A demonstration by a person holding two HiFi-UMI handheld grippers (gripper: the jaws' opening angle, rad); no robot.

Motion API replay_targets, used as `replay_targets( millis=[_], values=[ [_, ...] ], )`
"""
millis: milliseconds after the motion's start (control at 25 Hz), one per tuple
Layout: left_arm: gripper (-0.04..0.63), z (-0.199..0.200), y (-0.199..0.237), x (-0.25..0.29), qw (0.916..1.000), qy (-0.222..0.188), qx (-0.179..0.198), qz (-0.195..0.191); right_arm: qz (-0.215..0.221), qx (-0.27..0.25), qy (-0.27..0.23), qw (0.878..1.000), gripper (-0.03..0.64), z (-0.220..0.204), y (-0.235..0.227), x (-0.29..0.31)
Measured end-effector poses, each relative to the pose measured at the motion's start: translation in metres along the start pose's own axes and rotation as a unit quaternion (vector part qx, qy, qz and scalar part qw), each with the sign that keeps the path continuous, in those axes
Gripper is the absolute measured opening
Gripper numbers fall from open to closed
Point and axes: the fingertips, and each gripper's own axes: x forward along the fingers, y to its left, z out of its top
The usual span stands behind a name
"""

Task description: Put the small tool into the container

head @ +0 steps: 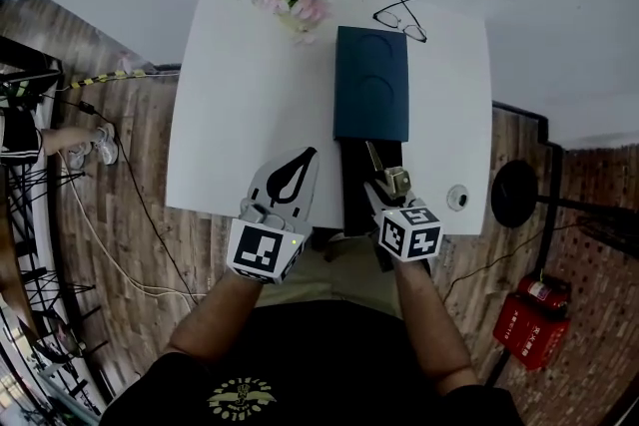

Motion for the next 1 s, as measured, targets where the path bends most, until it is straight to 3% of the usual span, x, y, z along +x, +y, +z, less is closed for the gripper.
replay_targets(
  millis=[120, 240, 520, 760, 1000],
  values=[
    [0.008, 0.015, 0.004, -0.011, 0.9999, 0.005, -0.008, 0.013, 0.006, 0.014, 0.019, 1.000, 0.053, -0.001, 0.002, 0.003],
    [0.008, 0.016, 0.009, -0.021, 0.9990, 0.027, -0.017, 0.031, 0.015, 0.026, 0.034, 0.999, 0.147, -0.003, 0.005, 0.007],
    [0.008, 0.031, 0.014, -0.042, 0.9977, 0.037, -0.025, 0.051, 0.039, 0.029, 0.070, 0.996, 0.249, -0.014, 0.015, 0.012],
    [0.008, 0.038, 0.007, -0.047, 0.9976, 0.040, -0.026, 0.051, 0.050, 0.016, 0.113, 0.992, 0.284, -0.025, 0.021, 0.008],
    [0.008, 0.060, 0.009, -0.065, 0.9973, 0.030, -0.016, 0.065, 0.057, 0.020, 0.096, 0.994, 0.296, -0.025, 0.023, -0.005]
  ],
)
